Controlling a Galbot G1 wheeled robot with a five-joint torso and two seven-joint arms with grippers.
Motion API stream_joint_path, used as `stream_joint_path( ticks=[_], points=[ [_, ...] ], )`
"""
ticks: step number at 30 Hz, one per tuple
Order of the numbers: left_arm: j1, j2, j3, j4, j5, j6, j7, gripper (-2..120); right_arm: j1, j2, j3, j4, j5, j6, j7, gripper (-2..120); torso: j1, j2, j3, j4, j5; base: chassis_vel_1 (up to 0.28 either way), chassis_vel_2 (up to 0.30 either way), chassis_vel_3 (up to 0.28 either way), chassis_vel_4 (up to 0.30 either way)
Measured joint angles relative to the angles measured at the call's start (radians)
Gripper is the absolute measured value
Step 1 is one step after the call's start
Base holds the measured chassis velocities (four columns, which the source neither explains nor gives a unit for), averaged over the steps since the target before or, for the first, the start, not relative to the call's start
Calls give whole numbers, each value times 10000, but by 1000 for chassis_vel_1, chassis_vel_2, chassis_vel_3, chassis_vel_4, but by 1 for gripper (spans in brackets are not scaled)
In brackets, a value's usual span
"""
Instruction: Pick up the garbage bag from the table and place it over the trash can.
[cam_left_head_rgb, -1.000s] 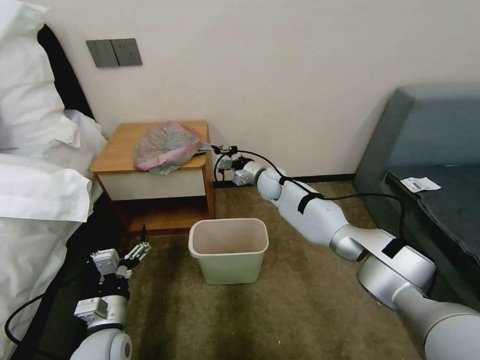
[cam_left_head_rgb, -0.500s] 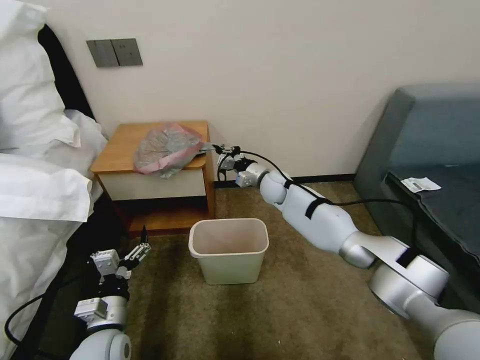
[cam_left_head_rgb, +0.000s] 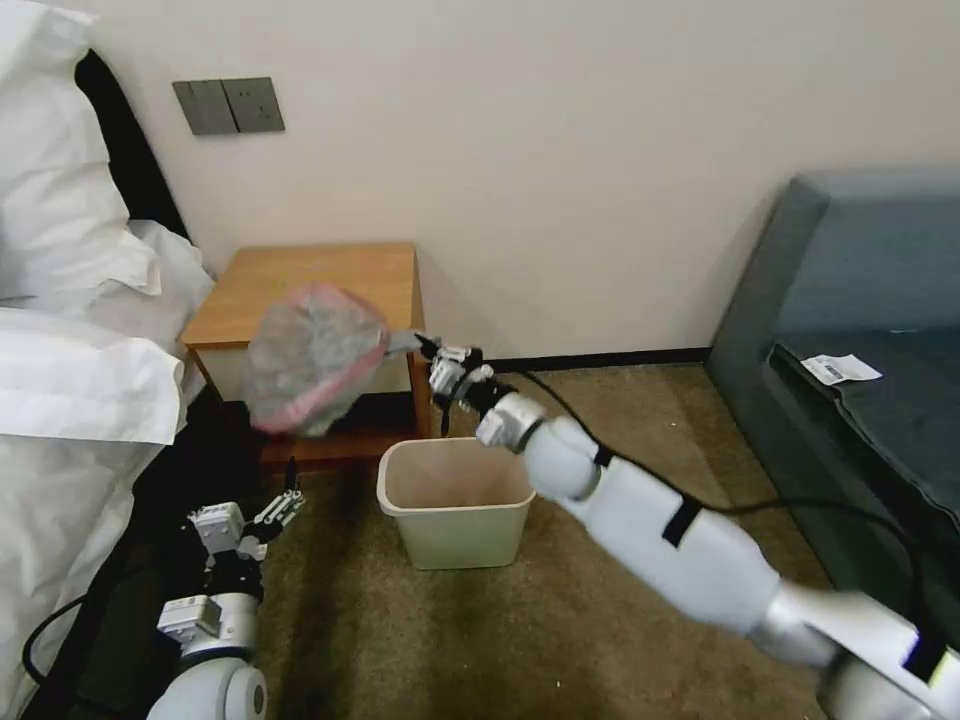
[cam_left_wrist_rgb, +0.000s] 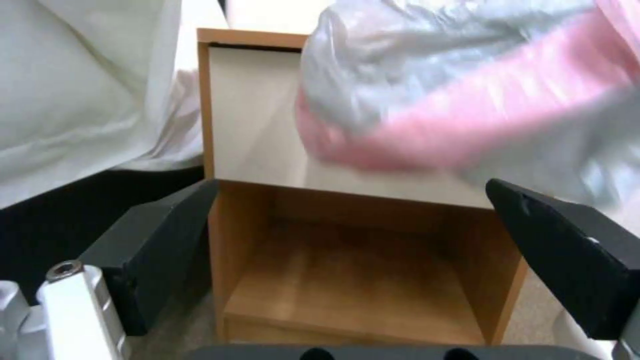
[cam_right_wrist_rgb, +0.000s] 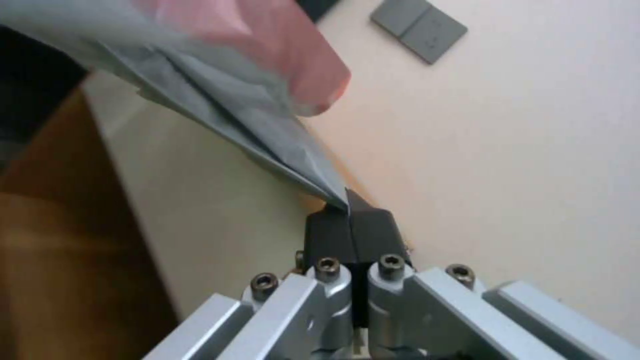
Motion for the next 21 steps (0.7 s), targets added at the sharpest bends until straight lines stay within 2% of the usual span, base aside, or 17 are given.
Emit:
stream_joint_path(
  ticks=[4, 13, 21],
  points=[
    [189, -37, -81, -177, -83, -101, 0, 100, -879, -239, 321, 409, -607, 64, -106, 0, 0, 0, 0, 0, 0, 0, 0, 0, 0],
    [397, -209, -162, -365, -159, -330, 0, 100, -3062, -576, 1168, 479, -1461, 656, -275, 0, 0, 0, 0, -2, 1, 0, 0, 0, 0],
    [543, -310, -309, -538, -366, -493, -73, 100, -3744, -710, 1443, 511, -1825, 977, -308, 0, 0, 0, 0, -1, 0, 0, 0, 0, 0]
  ],
)
